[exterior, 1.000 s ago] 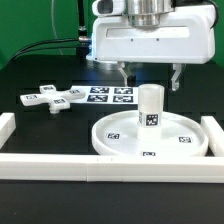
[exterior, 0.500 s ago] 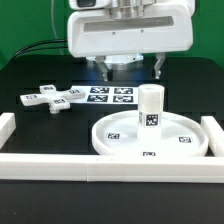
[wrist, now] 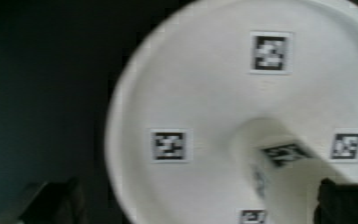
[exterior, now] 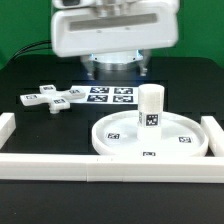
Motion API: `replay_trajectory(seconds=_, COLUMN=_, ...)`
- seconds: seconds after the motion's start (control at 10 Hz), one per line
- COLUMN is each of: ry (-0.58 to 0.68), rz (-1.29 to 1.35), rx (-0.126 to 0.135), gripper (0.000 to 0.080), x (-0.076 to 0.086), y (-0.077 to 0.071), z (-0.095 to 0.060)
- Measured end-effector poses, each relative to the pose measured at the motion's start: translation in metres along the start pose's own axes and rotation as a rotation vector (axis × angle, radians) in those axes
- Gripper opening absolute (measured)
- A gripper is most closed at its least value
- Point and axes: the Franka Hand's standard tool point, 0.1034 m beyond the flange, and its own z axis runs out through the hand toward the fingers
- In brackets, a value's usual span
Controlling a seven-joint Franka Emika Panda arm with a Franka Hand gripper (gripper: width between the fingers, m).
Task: Assemble round table
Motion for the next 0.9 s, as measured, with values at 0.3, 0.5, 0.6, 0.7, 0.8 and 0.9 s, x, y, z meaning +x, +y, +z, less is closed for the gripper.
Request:
replay_trajectory(seconds=0.3, ry=0.006, rz=-0.011, rx=-0.004, gripper=0.0649, x=0.003, y=0.021, z=-0.006)
replay_trajectory(seconds=0.5, ry=0.006, rz=-0.008, rx=-0.004, gripper=0.0649, x=0.003, y=0.023, z=-0.006)
replay_trajectory(seconds=0.6, ry=0.018, rz=0.010, rx=-0.012, gripper=0.0649, x=0.003, y=0.028, z=-0.006)
replay_trajectory(seconds=0.7, ry=0.023, rz=0.043, rx=-0.025, gripper=0.0649, x=-0.006, y=0.047, z=-0.009)
replay_trajectory(seconds=0.8, ry=0.016, rz=0.077, rx=-0.036, gripper=0.0649, x=-0.018, y=0.071, z=-0.010)
replay_trajectory(seconds=0.9, ry=0.013, rz=0.086, rx=-0.040, gripper=0.0649, x=-0.021, y=0.077, z=-0.009)
